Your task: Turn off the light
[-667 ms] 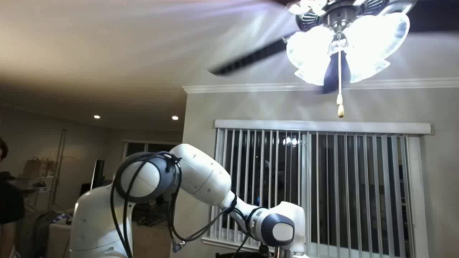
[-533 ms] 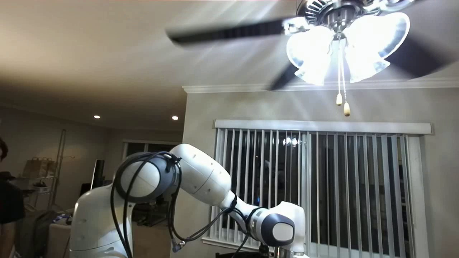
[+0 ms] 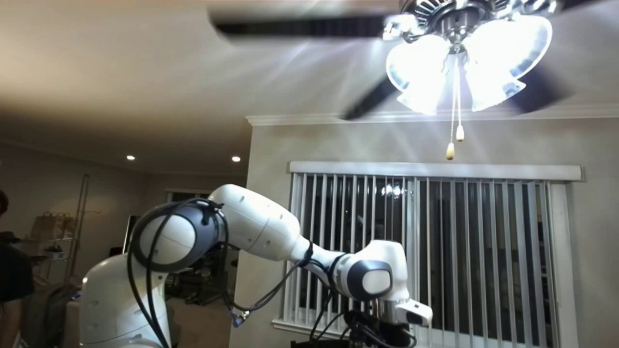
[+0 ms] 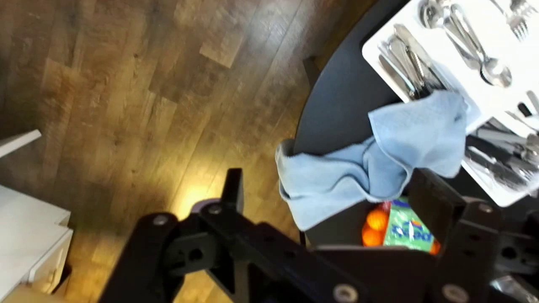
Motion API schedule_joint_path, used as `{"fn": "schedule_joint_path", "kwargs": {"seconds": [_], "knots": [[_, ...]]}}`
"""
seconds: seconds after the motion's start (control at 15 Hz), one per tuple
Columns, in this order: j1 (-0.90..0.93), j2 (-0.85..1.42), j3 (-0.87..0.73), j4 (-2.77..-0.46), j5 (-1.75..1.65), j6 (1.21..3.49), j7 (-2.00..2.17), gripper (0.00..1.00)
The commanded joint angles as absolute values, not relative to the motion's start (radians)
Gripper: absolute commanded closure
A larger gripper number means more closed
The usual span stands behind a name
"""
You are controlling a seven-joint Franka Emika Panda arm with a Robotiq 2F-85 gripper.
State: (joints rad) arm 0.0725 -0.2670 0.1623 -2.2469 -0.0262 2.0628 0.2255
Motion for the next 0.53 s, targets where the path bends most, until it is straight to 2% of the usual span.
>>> {"fn": "schedule_joint_path", "kwargs": {"seconds": [0.0, 0.33, 0.47], "knots": [[0.083, -0.431, 0.158, -2.199, -0.052, 2.051, 0.204, 0.0], [0.097, -0.561, 0.197, -2.0, -0.163, 1.952, 0.119, 0.0], [0.095, -0.56, 0.218, -1.913, -0.202, 1.99, 0.11, 0.0]]}}
